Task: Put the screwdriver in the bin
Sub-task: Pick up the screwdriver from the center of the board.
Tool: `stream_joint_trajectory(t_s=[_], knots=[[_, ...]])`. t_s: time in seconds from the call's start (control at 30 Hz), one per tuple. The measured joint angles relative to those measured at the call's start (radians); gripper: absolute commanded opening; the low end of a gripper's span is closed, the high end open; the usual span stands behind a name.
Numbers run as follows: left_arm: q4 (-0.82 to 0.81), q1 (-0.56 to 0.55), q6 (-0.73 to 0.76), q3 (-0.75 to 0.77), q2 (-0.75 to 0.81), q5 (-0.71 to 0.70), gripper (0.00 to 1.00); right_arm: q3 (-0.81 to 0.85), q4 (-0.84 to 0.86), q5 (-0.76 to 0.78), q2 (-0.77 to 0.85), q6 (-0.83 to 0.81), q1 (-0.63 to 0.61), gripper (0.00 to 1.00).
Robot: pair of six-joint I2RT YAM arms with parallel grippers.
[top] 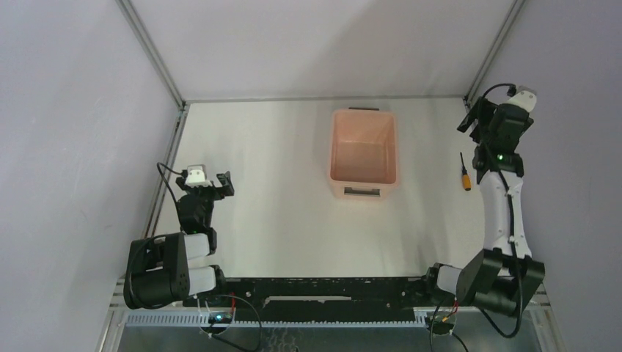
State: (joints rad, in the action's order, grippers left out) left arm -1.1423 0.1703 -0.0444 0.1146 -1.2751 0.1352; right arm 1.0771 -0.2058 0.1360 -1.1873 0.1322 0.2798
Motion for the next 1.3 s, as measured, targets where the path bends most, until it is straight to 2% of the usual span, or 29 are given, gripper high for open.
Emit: stream_joint_trajectory(t_s=[0.27, 0.63, 1.13, 1.3], knots=[[0.000, 0.000, 0.000, 0.000, 0.000, 0.000, 0.98, 0.223, -0.295, -0.111, -0.294, 0.000, 0.119, 0.90], [0.000, 0.000, 0.000, 0.000, 0.000, 0.000, 0.98, 0.283, -0.504, -0.168, -0.666, -0.022, 0.198, 0.81], [0.000, 0.000, 0.000, 0.000, 0.000, 0.000, 0.98, 0.434, -0.568, -0.188, -0.863, -0.024, 0.209, 0.54], [0.000, 0.000, 0.000, 0.000, 0.000, 0.000, 0.98, 0.470, -0.590, -0.187, -0.897, -0.024, 0.209, 0.35]])
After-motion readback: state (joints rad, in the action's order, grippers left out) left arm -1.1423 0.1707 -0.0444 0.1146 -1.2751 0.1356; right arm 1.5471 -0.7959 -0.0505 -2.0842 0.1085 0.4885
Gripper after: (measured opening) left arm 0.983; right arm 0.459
